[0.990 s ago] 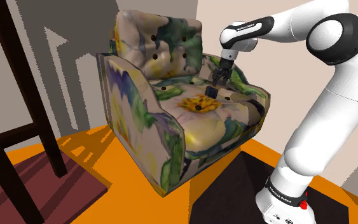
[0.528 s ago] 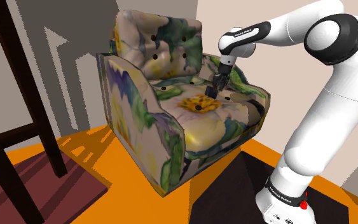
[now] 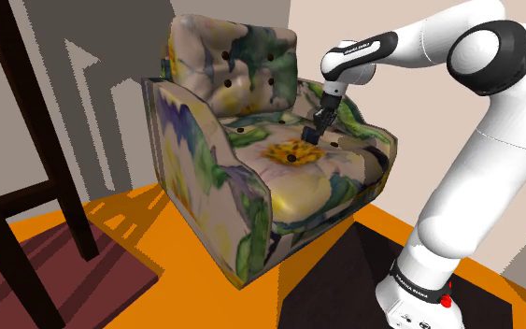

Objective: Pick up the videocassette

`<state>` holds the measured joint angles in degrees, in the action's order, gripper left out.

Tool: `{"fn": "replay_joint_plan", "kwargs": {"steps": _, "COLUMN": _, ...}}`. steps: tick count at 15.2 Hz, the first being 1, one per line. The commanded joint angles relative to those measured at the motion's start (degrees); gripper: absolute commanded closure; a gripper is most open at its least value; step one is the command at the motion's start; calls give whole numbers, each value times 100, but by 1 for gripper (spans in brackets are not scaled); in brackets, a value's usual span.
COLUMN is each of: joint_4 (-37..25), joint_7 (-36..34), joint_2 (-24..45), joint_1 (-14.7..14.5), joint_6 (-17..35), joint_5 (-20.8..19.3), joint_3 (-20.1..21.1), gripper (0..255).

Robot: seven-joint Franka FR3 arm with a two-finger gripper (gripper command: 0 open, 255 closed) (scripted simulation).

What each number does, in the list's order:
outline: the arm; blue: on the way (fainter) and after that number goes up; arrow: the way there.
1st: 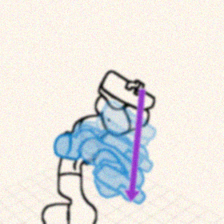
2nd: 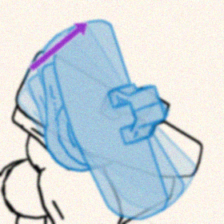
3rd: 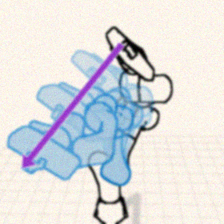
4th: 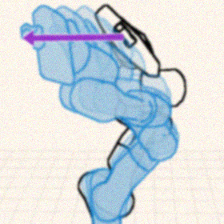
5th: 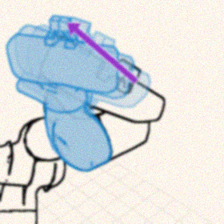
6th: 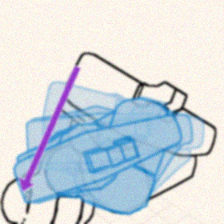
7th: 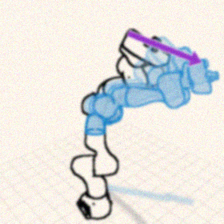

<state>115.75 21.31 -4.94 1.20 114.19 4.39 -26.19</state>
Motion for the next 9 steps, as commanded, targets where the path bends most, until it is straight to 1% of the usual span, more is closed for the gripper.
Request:
{"fn": "replay_joint_plan", "kwargs": {"steps": 1, "joint_4": -7, "joint_7": 5, "joint_2": 16, "joint_1": -1, "joint_6": 5, "joint_5": 7, "joint_3": -1, "gripper": 255}}
{"fn": "replay_joint_plan", "kwargs": {"steps": 9, "joint_4": -533, "joint_7": -84, "joint_2": -74, "joint_1": -7, "joint_6": -598, "joint_5": -52, "joint_3": 18, "gripper": 255}}
